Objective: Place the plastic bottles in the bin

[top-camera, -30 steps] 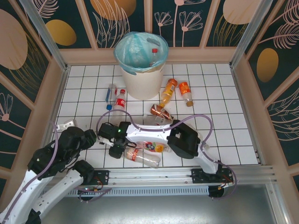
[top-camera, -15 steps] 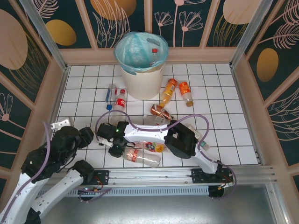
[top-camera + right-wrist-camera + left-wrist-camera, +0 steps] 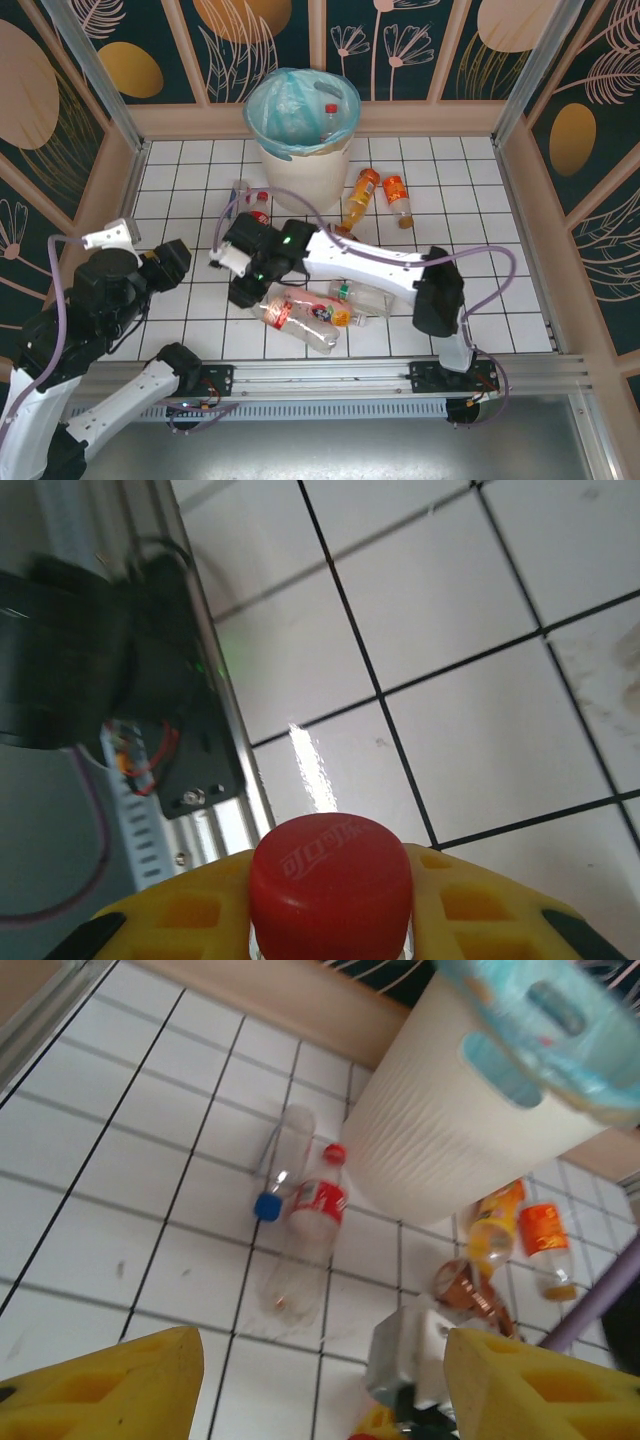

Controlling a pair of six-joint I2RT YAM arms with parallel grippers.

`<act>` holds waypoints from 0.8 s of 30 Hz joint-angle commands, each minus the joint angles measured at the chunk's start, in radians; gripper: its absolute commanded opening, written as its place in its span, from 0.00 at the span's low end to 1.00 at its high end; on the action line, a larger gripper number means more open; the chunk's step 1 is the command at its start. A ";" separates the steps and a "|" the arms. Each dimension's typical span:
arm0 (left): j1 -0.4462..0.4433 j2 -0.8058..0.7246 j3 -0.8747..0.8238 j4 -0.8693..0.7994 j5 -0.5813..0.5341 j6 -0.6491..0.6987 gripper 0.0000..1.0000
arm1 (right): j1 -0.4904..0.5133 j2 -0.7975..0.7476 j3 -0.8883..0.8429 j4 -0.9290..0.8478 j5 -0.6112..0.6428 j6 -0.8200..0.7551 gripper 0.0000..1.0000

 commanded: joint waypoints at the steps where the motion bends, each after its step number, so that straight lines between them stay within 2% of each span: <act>1: 0.002 0.060 0.064 0.139 0.021 0.078 0.63 | -0.038 -0.100 0.026 0.003 -0.099 0.040 0.10; 8: 0.002 0.201 0.140 0.342 0.103 0.150 0.60 | -0.192 -0.203 0.103 -0.002 -0.110 0.036 0.07; 15: 0.002 0.342 0.252 0.510 0.196 0.202 0.56 | -0.337 -0.205 0.356 -0.005 -0.110 0.015 0.07; 18: 0.003 0.389 0.292 0.580 0.223 0.221 0.54 | -0.402 -0.213 0.430 0.061 -0.082 0.040 0.06; 24: 0.003 0.497 0.377 0.692 0.261 0.260 0.48 | -0.496 -0.247 0.438 0.309 -0.017 0.068 0.06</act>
